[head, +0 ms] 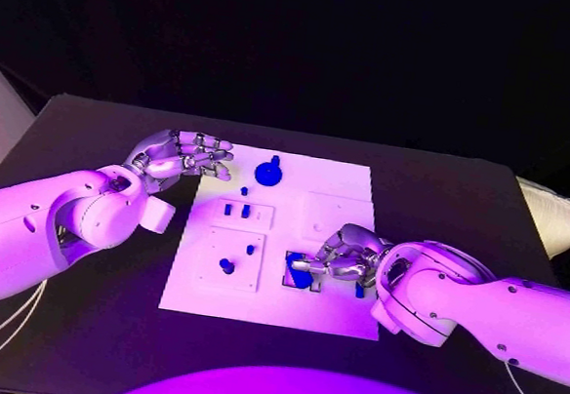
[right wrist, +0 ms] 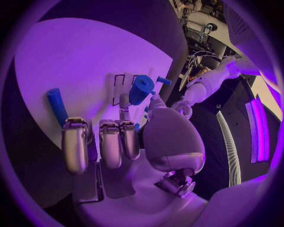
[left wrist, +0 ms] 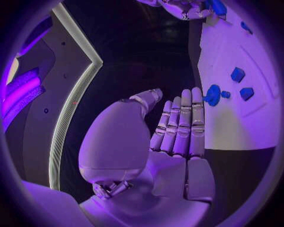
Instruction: Assemble the parts on the task board
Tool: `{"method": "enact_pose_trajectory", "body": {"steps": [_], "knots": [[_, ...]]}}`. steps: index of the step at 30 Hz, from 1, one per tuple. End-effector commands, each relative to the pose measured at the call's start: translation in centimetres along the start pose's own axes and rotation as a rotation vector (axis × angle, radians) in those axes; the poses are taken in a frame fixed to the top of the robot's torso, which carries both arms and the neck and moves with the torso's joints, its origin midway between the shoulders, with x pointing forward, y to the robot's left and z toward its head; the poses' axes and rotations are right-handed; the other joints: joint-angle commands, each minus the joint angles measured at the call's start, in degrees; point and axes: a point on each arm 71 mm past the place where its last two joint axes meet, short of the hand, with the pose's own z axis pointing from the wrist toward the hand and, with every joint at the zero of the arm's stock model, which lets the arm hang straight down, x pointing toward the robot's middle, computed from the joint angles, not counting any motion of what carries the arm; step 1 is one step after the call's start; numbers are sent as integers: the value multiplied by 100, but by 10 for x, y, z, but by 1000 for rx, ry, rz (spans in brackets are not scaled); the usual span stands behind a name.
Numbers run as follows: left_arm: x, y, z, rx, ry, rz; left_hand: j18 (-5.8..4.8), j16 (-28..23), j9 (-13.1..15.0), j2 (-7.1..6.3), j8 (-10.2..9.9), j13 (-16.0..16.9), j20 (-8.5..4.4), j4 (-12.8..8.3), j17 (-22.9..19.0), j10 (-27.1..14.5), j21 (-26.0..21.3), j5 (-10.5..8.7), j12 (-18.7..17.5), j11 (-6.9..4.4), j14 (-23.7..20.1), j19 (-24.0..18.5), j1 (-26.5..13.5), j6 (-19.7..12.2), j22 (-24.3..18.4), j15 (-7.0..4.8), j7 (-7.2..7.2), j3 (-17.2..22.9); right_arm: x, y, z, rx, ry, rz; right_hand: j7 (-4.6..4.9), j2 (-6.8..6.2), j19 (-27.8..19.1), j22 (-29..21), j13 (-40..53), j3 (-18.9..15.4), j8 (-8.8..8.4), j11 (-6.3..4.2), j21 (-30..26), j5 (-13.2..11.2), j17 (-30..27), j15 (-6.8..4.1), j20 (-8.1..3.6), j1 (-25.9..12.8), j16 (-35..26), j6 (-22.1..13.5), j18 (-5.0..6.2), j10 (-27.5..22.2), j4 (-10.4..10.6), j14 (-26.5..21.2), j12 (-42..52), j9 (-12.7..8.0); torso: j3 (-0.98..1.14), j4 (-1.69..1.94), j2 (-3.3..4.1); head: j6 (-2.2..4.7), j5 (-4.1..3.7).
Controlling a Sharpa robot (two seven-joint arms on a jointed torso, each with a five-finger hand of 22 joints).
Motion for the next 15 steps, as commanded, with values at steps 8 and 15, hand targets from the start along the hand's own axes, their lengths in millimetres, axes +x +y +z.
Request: {"method": "enact_pose_trajectory", "body": {"steps": [8,15], "knots": [[1,-1,0,3,11,-3,-82,-34,-10,50,40,6,7,47,11,-42,-40,15,32,-9,-47,-24,-32,-57,-12,-2,198,5,-6,-2,-14,-128,-3,30,-35,-1,457,1185,1440,4,42,-42,6,-14,1428,-39,-48,690,0,-32,-42,528,-49,579,22,7,0,-3,0,1,22],[0,0,-1,1,8,-2,-82,-34,-10,50,40,6,7,47,11,-42,-40,15,32,-9,-47,-24,-32,-57,-12,-2,198,5,-9,-7,-20,-184,35,102,-20,-28,451,1177,1444,22,23,-31,-16,123,1444,-31,-45,857,7,-70,-38,531,-48,583,27,-6,-3,0,2,1,33]]}}
